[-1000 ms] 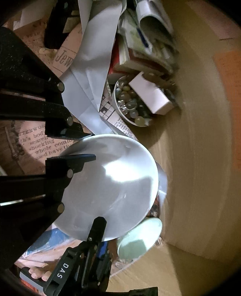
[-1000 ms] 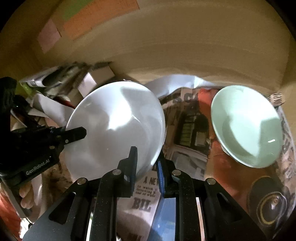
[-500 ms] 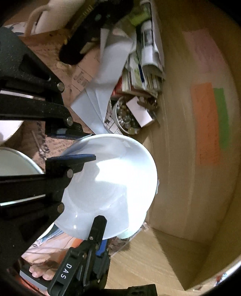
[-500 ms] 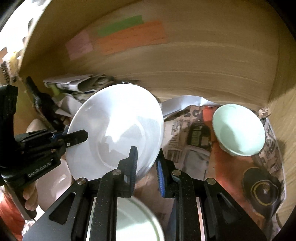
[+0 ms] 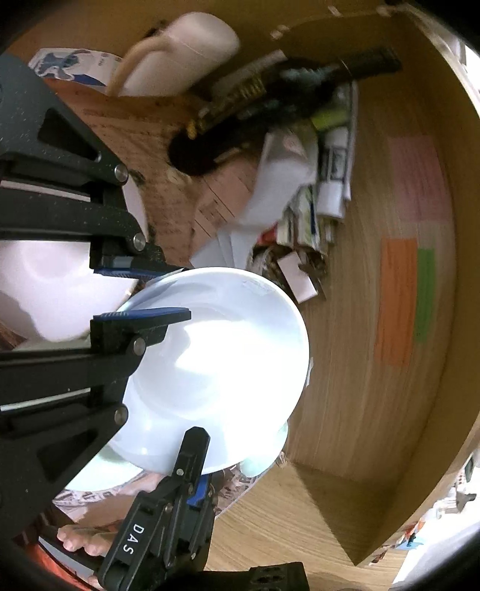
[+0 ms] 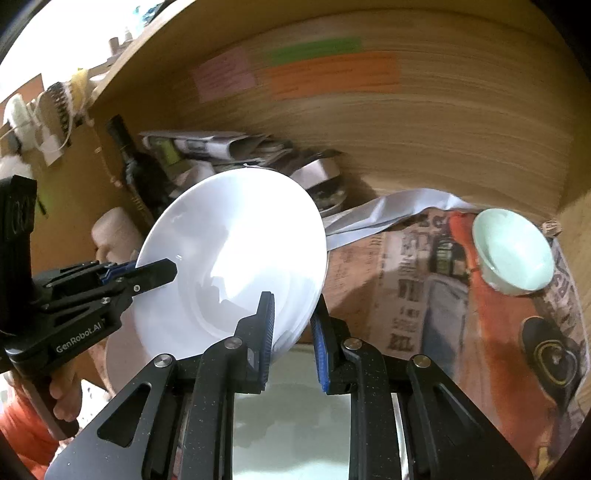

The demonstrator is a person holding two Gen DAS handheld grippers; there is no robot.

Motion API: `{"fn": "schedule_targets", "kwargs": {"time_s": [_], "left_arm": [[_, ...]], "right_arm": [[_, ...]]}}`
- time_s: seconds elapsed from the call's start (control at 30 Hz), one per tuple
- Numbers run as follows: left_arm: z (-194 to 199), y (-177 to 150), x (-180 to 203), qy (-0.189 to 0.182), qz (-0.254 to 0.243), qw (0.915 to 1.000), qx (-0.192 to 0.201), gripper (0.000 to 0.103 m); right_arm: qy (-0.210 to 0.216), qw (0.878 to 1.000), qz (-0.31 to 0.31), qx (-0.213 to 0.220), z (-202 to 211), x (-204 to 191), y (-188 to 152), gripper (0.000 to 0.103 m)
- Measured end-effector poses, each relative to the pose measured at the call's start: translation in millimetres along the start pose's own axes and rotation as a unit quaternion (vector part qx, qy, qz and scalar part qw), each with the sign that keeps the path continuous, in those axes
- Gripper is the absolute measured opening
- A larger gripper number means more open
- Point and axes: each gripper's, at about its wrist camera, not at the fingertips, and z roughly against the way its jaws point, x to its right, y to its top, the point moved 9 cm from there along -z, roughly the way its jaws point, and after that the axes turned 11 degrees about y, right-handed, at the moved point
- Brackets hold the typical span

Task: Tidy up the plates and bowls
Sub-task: 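Lift the white bowl with both grippers and carry it toward the mauve bowl, then lower the white bowl with both grippers toward the mauve bowl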

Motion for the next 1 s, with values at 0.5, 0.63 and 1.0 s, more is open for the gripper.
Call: {"fn": "schedule_targets", "kwargs": {"time_s": [0.5,0.63,1.0], "left_arm": [[24.7,-44.5,-54.8,0.035,0.041,0.9985,-0.007,0.013],[25.1,-56.1,-65.8,0.039,0.05,0.9979,-0.016,0.013],[19.8,-83.3,-90.9,0.049,0.067,0.9955,-0.044,0.013]], "right_arm": [[0.045,0.998,0.024,-0.028,-28.0,-60.0,-29.2,0.018],[0.053,0.998,0.027,-0.038,-36.3,-69.3,-35.6,0.018],[0.064,0.995,0.034,-0.071,-60.7,-86.4,-52.6,0.018]]}}
